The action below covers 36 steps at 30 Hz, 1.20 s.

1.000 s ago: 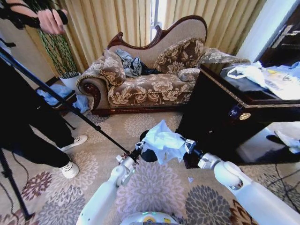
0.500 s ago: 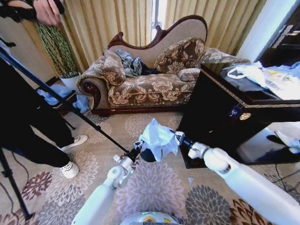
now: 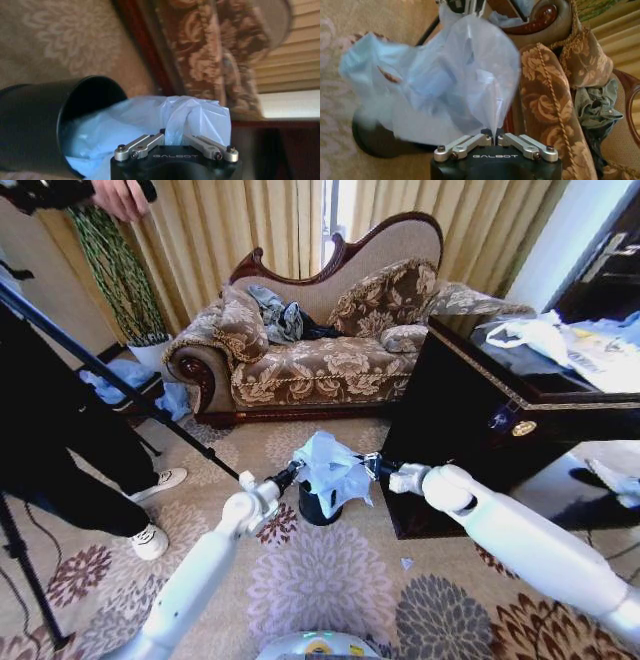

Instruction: Place a garbage bag over the trash bin.

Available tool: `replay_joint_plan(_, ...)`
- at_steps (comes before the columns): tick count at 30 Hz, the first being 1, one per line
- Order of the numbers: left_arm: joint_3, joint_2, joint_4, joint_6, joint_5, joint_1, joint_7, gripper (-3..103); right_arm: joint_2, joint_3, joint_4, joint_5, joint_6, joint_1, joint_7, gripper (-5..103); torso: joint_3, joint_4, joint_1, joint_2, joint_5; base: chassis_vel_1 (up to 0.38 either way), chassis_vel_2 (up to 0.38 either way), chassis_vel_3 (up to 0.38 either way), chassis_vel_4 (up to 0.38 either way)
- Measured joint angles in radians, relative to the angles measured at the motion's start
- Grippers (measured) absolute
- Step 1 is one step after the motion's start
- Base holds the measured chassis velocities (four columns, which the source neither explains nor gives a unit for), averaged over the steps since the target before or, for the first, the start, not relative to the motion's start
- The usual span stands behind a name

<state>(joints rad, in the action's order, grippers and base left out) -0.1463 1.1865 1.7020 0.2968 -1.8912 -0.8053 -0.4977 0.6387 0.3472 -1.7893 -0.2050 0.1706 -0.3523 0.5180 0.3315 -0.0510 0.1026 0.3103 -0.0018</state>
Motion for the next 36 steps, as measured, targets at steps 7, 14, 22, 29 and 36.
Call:
replay_joint_plan(7, -0.019, 0.042, -0.004, -0.028, -0.081, 0.071, -0.242, 0, 0.038, 0.194, 0.080, 0.063, 0.005, 0.229, 0.067, 0, 0.000, 0.0003, 0.000, 0.000, 0.0002, 0.000, 0.000, 0.000, 0.000)
replay_joint_plan(14, -0.073, 0.040, 0.083, -0.047, -0.179, 0.092, -0.338, 0, 0.079, 0.287, 0.122, 0.082, -0.002, 0.370, 0.100, 0, 0.000, 0.0002, 0.000, 0.000, 0.0002, 0.000, 0.000, 0.000, 0.000)
replay_joint_plan(22, -0.169, 0.036, 0.148, -0.057, -0.299, 0.110, -0.379, 0, 0.095, 0.394, 0.132, 0.124, -0.007, 0.557, 0.130, 0, 0.000, 0.0001, 0.000, 0.000, 0.0001, 0.000, 0.000, 0.000, 0.000)
replay_joint_plan(29, -0.220, 0.092, 0.118, -0.055, -0.308, 0.069, -0.373, 0, 0.090, 0.473, 0.142, 0.135, -0.012, 0.623, 0.135, 0, 0.000, 0.0003, 0.000, 0.000, -0.0002, 0.000, 0.000, 0.000, 0.000)
replay_joint_plan(36, -0.241, 0.116, 0.073, -0.039, -0.297, 0.048, -0.324, 0, 0.094, 0.473, 0.169, 0.127, -0.014, 0.600, 0.091, 0, 0.000, 0.0004, 0.000, 0.000, -0.0003, 0.000, 0.000, 0.000, 0.000)
